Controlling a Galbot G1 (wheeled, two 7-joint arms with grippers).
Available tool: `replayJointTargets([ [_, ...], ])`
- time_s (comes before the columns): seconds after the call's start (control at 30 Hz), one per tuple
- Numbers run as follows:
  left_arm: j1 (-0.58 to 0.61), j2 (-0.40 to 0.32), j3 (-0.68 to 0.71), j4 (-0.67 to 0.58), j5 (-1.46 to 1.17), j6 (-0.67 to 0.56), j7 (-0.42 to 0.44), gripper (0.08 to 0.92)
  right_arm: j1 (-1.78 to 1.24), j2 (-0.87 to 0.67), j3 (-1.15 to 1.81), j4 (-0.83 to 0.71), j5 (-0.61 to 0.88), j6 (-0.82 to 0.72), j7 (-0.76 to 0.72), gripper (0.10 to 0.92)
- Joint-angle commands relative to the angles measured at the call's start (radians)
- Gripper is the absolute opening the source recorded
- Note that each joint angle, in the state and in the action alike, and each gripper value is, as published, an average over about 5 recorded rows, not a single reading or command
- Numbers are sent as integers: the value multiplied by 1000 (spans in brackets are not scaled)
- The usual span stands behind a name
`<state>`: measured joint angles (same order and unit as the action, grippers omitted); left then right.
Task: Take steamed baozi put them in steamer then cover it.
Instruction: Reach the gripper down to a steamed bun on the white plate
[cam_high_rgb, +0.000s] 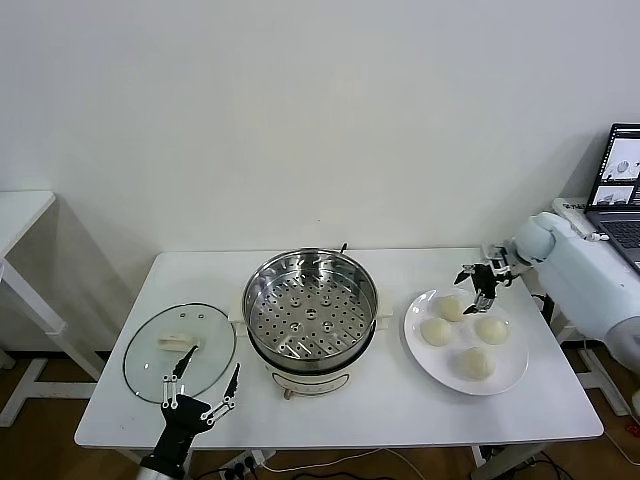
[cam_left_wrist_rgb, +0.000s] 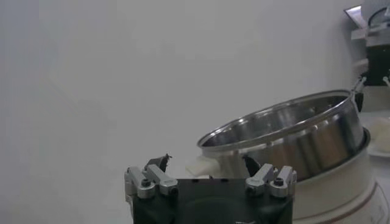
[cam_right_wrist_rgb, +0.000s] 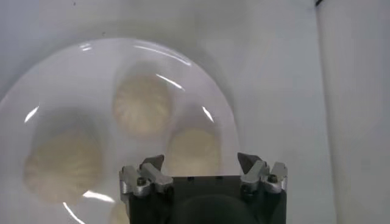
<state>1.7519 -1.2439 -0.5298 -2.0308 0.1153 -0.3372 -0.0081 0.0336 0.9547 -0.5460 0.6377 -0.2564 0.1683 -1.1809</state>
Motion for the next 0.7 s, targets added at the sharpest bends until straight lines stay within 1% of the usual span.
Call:
replayJointTargets([
  [0.03,1,-1,-1,3,-1,-2,0,823,18,79,-8,-79,-93,21,-12,823],
  [0.4,1,-1,-3,8,-1,-3,-1,823,-4,110,23,-122,-166,27,0,820],
  [0.47,1,-2,-4,10,-2,-3,-1,823,-6,109,28,-127,-171,29,0,805],
  [0.63,-3,-3,-5,12,-2,-2,-2,823,-9,107,35,-125,-169,30,11,727],
  [0.7,-3,-3,-5,10,-3,-1,-3,823,-8,105,33,-119,-165,31,14,712],
])
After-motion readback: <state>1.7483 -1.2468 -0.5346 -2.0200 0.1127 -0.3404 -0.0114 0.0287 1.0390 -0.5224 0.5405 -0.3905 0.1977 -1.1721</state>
